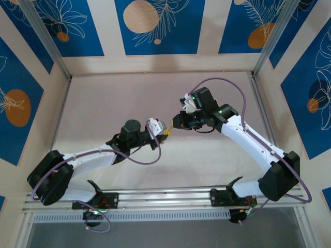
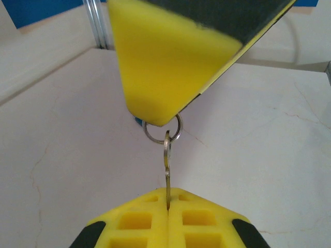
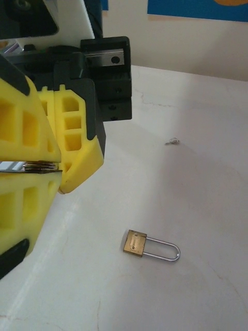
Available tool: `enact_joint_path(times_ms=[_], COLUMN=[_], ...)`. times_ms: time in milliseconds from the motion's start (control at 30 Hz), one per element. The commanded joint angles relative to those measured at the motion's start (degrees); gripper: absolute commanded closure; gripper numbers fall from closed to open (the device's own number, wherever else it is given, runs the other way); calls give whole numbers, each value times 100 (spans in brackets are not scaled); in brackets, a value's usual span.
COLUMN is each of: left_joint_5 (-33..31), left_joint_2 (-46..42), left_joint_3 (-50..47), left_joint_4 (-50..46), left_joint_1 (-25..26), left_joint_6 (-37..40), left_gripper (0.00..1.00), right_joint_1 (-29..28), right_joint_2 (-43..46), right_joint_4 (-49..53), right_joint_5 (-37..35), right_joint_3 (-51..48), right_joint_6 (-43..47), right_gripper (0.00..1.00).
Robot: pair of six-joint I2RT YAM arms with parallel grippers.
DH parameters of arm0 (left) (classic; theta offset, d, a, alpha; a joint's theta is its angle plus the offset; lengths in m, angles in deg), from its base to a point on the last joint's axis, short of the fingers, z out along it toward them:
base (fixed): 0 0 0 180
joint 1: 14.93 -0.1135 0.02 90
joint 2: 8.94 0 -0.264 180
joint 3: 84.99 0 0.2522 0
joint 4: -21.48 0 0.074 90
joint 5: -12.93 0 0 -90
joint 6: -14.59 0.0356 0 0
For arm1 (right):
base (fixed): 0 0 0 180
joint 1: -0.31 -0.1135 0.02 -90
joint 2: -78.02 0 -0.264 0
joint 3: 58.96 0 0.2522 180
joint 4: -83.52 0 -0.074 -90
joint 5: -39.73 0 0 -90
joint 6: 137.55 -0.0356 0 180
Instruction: Unlock with the key
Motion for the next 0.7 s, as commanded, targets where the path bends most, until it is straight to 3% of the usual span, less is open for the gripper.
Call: enact_joint_path(times_ms=[0, 233, 433, 500, 667], left_joint_5=[187, 289, 603, 878, 1462], left_joint_2=[-106, 98, 487, 701, 1346], left_joint_3=[323, 1054, 1647, 1896, 2776], left_joint_4=[-703, -2154, -2887, -3092, -4222], left_joint_1=[-8, -62, -322, -462, -773], left_joint_6=[-52, -24, -484, -756, -1081], left_gripper=[100, 100, 100, 100, 100], right_joint_1=[97, 491, 964, 1276, 1407], right_joint_2=[201, 554, 1240, 1256, 759], right_joint_4=[-129, -840, -4263, -4691, -6000], right_joint_5=[46, -53, 872, 1140, 2091], right_joint_3=[-150, -729, -2775, -3033, -3305], right_joint_6=[32, 308, -30, -390, -388], right_gripper=[71, 56, 44, 26, 21])
